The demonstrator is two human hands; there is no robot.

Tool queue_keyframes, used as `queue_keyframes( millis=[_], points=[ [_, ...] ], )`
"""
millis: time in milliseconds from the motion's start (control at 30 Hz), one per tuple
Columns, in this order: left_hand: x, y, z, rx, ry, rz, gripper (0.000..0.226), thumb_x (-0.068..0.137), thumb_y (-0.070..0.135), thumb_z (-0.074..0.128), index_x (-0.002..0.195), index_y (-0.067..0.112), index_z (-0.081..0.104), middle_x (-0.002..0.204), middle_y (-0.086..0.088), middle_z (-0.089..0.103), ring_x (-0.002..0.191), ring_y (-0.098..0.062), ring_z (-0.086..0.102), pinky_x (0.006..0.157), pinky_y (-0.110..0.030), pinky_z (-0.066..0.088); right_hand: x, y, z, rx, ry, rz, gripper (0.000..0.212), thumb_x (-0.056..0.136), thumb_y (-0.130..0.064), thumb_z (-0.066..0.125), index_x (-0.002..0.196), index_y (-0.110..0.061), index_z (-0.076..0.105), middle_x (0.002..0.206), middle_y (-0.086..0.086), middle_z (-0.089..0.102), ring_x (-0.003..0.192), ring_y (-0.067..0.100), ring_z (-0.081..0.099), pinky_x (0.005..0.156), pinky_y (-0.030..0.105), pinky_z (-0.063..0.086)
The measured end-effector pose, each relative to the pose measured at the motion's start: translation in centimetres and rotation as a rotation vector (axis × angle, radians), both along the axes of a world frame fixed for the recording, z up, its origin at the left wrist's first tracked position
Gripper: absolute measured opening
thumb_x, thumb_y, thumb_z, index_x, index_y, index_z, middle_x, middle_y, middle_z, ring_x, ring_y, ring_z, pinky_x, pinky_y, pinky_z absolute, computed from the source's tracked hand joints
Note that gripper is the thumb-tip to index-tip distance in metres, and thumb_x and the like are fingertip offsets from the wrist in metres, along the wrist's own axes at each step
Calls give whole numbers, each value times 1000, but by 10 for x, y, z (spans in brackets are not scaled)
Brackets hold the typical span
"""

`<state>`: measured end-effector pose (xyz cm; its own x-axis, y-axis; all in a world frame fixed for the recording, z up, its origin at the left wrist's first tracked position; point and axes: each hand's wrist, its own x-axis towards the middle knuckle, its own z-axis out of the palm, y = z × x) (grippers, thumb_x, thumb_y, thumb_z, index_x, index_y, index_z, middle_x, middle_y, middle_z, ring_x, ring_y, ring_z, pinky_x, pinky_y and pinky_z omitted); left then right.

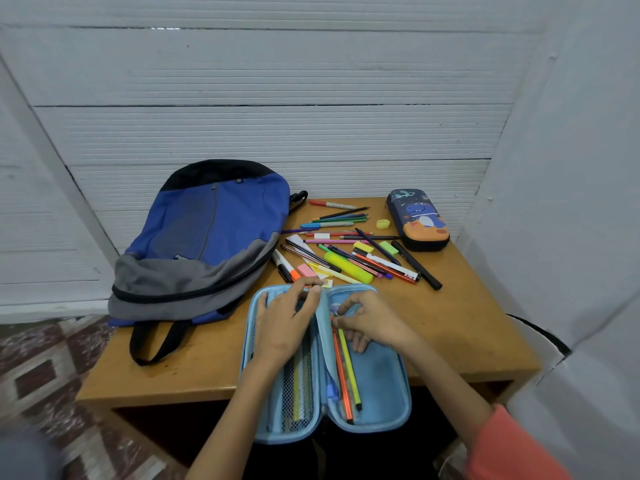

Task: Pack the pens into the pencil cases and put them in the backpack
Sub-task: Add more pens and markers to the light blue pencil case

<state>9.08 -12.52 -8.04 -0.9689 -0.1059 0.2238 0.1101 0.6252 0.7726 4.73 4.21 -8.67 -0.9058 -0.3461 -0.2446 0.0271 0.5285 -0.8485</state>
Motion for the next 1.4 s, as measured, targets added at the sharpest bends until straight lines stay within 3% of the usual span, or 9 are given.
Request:
queue_keyframes(
  millis=[133,233,367,500,600,767,967,1100,1400],
  points=[
    [0,0,0,-3,-7,-9,14,101,47,36,105,48,50,68,22,59,80,4,57,115,-50,15,0,1,1,-50,-29,-7,11,89,-20,69,93,-13,60,60,9,66,47,23,64,46,29,53],
    [0,0,0,3,-12,-14,25,93,57,30,106,50,51,71,22,61,83,3,58,116,-50,14,-4,4,4,-155,-12,-69,11,89,-16,68,94,-8,62,63,14,66,47,23,62,44,28,49],
    [-2,-1,-2,9,-18,-15,31,89,60,27,105,50,51,76,19,64,87,3,59,115,-48,14,-23,14,7,-239,212,-335,5,90,-13,64,87,-15,67,65,5,65,52,17,58,49,30,45],
    [-3,-2,-4,7,-15,-13,35,88,63,27,106,49,53,77,18,65,87,4,59,114,-47,18,-52,29,5,-30,448,-541,9,90,-14,64,92,-20,71,95,-1,70,90,10,62,69,31,54],
    [-4,-2,-5,7,-12,-23,44,83,71,22,106,51,53,78,19,65,86,4,59,114,-47,19,-64,34,2,195,453,-529,11,91,-15,63,98,-18,71,108,2,69,104,16,60,68,28,50],
    [-3,-3,-5,-1,-11,-25,50,80,74,18,108,51,52,84,21,67,88,8,58,115,-45,16,-67,36,-4,443,518,-441,20,92,-17,61,111,-15,70,115,3,67,105,19,61,74,30,50],
    [-4,-2,-4,0,-6,-4,39,87,65,26,107,49,55,83,19,67,87,5,59,114,-46,18,-64,39,-4,408,496,-403,17,88,-19,67,104,-14,71,104,2,67,94,15,62,66,26,46],
    [-3,-3,-4,1,-5,-12,47,82,71,21,108,49,54,84,18,67,88,4,60,114,-45,17,-62,43,-2,384,415,-300,14,82,-20,73,95,-19,66,114,5,63,109,19,58,76,34,55],
    [-4,-3,-6,7,-16,-20,48,80,74,18,108,53,51,85,19,67,89,8,58,116,-42,13,-65,50,-3,396,358,-303,15,89,-8,63,99,-15,72,125,10,61,125,24,50,85,29,50]
  ],
)
